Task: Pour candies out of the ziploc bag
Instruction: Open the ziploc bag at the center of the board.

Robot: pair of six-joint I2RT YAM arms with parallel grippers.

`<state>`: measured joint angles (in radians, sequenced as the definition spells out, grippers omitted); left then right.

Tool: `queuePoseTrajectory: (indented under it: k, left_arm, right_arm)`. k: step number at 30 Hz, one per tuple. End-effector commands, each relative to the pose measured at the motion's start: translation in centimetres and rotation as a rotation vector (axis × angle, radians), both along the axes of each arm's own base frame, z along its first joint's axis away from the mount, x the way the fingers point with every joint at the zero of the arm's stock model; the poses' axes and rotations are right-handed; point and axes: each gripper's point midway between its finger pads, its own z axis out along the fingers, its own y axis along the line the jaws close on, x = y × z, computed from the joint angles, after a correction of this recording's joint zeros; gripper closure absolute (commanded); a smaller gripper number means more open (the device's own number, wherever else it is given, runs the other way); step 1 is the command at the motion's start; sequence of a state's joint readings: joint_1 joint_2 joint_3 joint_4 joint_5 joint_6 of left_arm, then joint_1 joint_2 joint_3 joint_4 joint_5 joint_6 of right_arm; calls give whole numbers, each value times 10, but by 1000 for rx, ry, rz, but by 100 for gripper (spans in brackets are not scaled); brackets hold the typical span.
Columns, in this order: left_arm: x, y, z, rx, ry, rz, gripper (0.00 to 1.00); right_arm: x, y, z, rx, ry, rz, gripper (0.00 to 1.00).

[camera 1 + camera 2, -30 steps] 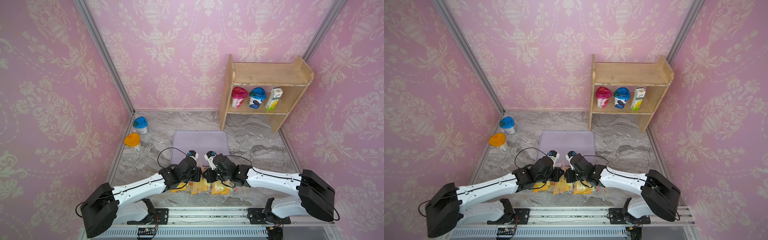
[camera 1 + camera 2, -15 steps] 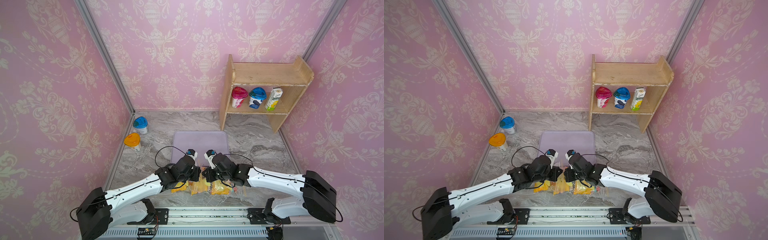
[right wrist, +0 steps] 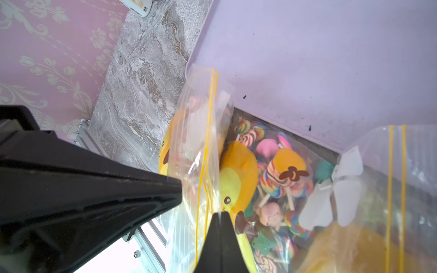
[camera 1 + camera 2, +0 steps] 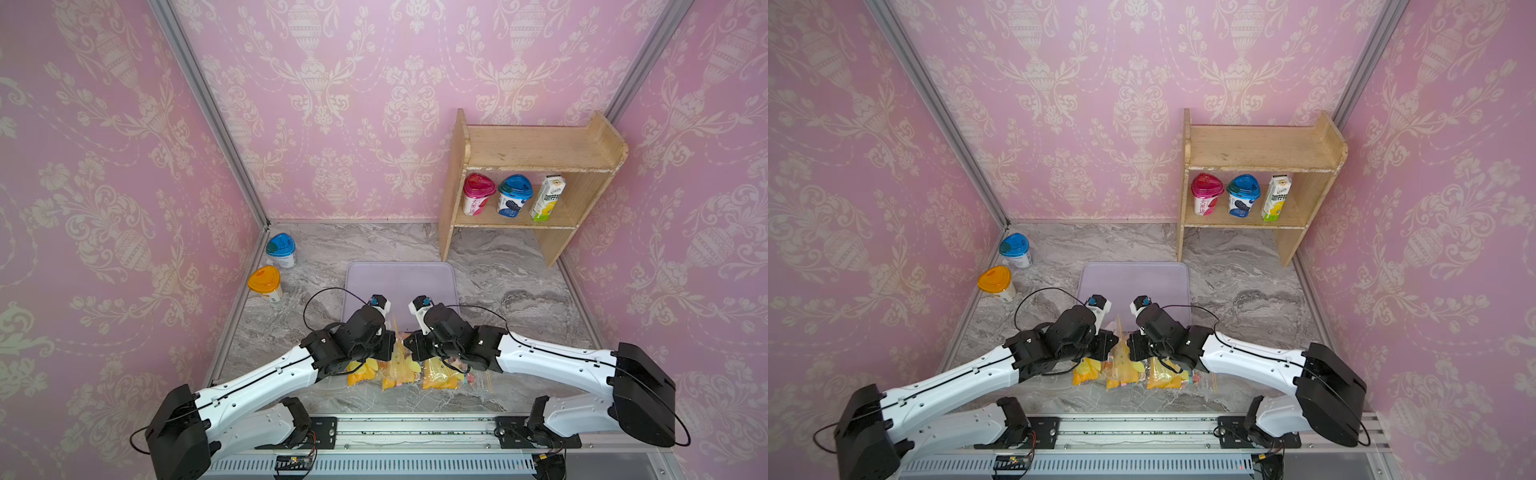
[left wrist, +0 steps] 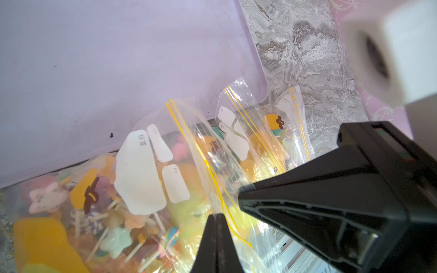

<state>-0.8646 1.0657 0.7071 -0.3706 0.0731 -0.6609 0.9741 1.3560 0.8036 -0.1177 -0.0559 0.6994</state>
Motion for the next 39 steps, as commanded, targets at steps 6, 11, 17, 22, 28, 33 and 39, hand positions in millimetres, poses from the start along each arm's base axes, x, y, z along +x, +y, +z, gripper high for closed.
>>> queuePoseTrajectory:
  k: [6, 11, 17, 22, 28, 33, 39]
  left_arm:
    - [5, 12, 28, 58, -50, -31, 100]
    - [3, 19, 37, 95, -56, -56, 100]
    - [2, 16, 37, 68, -42, -58, 100]
    - [2, -12, 37, -75, -14, -91, 75]
    - [12, -30, 26, -122, -1, -83, 66]
    - [17, -38, 17, -101, 15, -94, 66]
    - [21, -37, 6, -77, 24, -75, 65]
  right_arm:
    - [9, -31, -3, -119, -44, -77, 100]
    - [11, -33, -5, -149, -53, -75, 100]
    - [9, -27, -6, -132, -39, -53, 100]
    - [6, -17, -1, -74, -36, -24, 100]
    - [-1, -6, 7, 10, -37, 23, 100]
    - [-4, -4, 9, 32, -33, 38, 100]
    - [-5, -2, 14, 60, -39, 44, 99]
